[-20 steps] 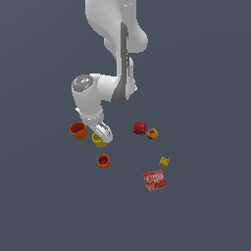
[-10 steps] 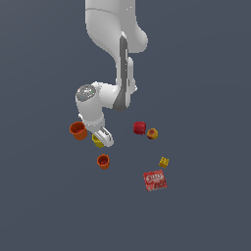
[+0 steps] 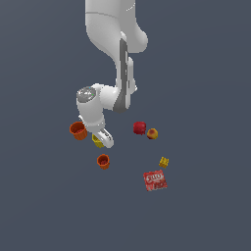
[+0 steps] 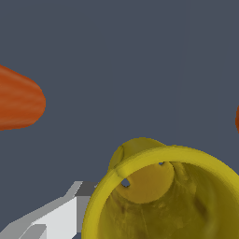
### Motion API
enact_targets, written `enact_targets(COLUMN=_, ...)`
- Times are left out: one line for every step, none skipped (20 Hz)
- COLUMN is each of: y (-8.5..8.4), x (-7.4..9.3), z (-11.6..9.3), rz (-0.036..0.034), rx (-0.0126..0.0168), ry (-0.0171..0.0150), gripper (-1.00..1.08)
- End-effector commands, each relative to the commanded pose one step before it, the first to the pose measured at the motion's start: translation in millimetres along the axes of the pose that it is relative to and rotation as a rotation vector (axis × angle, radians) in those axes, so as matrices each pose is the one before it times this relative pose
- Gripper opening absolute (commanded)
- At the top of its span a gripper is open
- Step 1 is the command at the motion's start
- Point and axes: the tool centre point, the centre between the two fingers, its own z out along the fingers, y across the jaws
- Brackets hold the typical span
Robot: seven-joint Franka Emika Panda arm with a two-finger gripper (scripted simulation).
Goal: Pick up a designated object from a clutter of objects.
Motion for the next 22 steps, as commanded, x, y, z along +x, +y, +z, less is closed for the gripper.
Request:
enact_targets(y=0.81, x=0.04, z=1.11, rz=0.00089, rx=-0.00122, ry=-0.00097, gripper=-1.00)
enact_targets(y=0.00, x=0.00, z=0.00, rz=0.00000, rx=0.00000, ry=0.00000, gripper=-1.00)
enact_targets(y=0.00, x=0.00, z=0.00, rz=0.00000, rx=0.00000, ry=0.00000, gripper=-1.00)
enact_targets(y=0.00, x=0.00, z=0.00, rz=0.00000, rx=0.00000, ry=0.00000, gripper=-1.00)
enact_targets(y=-0.83, x=-0.05, z=-1.04, rz=-0.00091, rx=0.00121, ry=0.00102, gripper=-1.00)
enact_targets(y=-0.06, x=-0.08, z=-0.22, rz=0.00000, rx=0.00000, ry=0.00000, gripper=-1.00)
enact_targets(y=-0.17, x=-0.23, z=-0.67, rz=0.00000, rx=0.00000, ry=0.00000, gripper=-1.00)
enact_targets(y=-0.28, x=-0.38, z=-1.12, rz=0.00000, rx=0.00000, ry=0.00000, gripper=-1.00)
enact_targets(y=-0.40, x=-0.54, z=-1.56, rz=0.00000, rx=0.00000, ry=0.00000, gripper=-1.00)
enact_targets(y=-0.51, x=-0.69, z=-2.01, rz=0.00000, rx=0.00000, ry=0.00000, gripper=-1.00)
enact_targets(y=-0.62, x=-0.84, z=-2.46, rz=0.00000, rx=0.00000, ry=0.00000, gripper=-1.00)
enact_targets(y=-0.73, x=-1.00, z=-2.91, rz=0.00000, rx=0.00000, ry=0.00000, gripper=-1.00)
enact_targets(y=-0.84, x=-1.15, z=-3.36, rz=0.00000, rx=0.00000, ry=0.00000, gripper=-1.00)
enact_targets(y=-0.96, x=-1.30, z=-3.82, rz=0.00000, rx=0.00000, ry=0.00000, gripper=-1.00)
enact_targets(y=-1.07, x=-1.46, z=-4.28, rz=0.00000, rx=0.00000, ry=0.00000, gripper=-1.00)
enact_targets(y=-1.18, x=-1.61, z=-4.75, rz=0.00000, rx=0.00000, ry=0.00000, gripper=-1.00)
enact_targets(y=-1.30, x=-1.76, z=-5.22, rz=0.00000, rx=0.00000, ry=0.00000, gripper=-1.00)
enact_targets(y=-1.16, x=-1.74, z=-5.54, rz=0.00059, rx=-0.00004, ry=-0.00035, gripper=-1.00)
enact_targets(y=-1.52, x=-2.08, z=-6.19, rz=0.00000, rx=0.00000, ry=0.00000, gripper=-1.00)
enact_targets(y=-1.64, x=-2.23, z=-6.69, rz=0.00000, rx=0.00000, ry=0.00000, gripper=-1.00)
enact_targets(y=-1.75, x=-2.38, z=-7.17, rz=0.00000, rx=0.00000, ry=0.00000, gripper=-1.00)
enact_targets(y=-1.85, x=-2.51, z=-7.63, rz=0.00000, rx=0.00000, ry=0.00000, gripper=-1.00)
